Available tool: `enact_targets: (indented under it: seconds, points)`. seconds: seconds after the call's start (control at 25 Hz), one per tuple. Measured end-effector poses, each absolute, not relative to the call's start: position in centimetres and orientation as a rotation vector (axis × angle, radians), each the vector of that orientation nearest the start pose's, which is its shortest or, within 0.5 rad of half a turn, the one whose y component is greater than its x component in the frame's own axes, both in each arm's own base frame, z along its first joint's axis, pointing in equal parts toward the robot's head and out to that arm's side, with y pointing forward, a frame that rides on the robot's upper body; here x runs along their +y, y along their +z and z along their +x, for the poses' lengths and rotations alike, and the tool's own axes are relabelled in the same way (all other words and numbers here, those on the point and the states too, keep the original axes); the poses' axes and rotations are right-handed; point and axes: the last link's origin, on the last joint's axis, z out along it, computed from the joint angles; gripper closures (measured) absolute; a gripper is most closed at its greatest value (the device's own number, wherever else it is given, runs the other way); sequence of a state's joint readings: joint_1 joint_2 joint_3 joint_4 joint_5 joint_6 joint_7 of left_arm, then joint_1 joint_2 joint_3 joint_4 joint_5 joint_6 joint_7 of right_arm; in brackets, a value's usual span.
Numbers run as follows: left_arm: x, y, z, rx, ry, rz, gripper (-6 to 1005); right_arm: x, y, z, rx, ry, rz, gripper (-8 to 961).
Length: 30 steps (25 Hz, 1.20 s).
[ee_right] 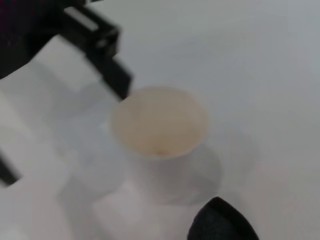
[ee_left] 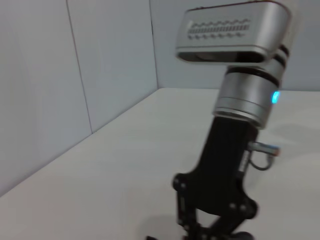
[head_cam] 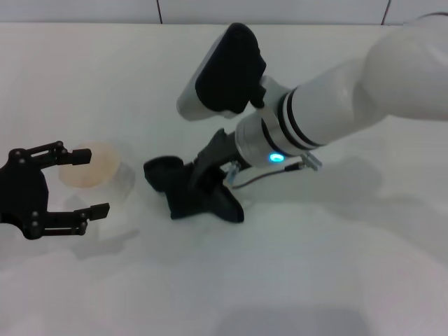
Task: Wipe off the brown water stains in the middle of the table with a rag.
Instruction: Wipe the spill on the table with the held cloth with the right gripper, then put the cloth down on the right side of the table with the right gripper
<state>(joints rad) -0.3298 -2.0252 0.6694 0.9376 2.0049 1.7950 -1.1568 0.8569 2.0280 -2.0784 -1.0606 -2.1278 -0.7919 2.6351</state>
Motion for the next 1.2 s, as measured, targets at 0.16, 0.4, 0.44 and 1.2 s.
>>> enact_targets:
  seconds: [0.16,0.4,0.44,1.2]
  points:
    - [27.8,6.5,-29.7,-0.198,-0.535,-2.756,125,37.2,-13.1,8.2,0.451,-0.090,-2.773,877]
    - [27.9,6.4,-29.8,-0.210,-0.528,-2.751,125,39.6,-11.9,9.2,0.491,-0.061,-2.674,875]
    - [27.9,6.4,-29.8,-0.211,-0.528,-2.751,125,39.9,-11.6,9.4,0.499,-0.059,-2.662,875]
    - [27.8,6.6,-29.9,-0.220,-0.528,-2.745,125,36.4,-6.3,15.0,0.711,0.047,-2.558,870]
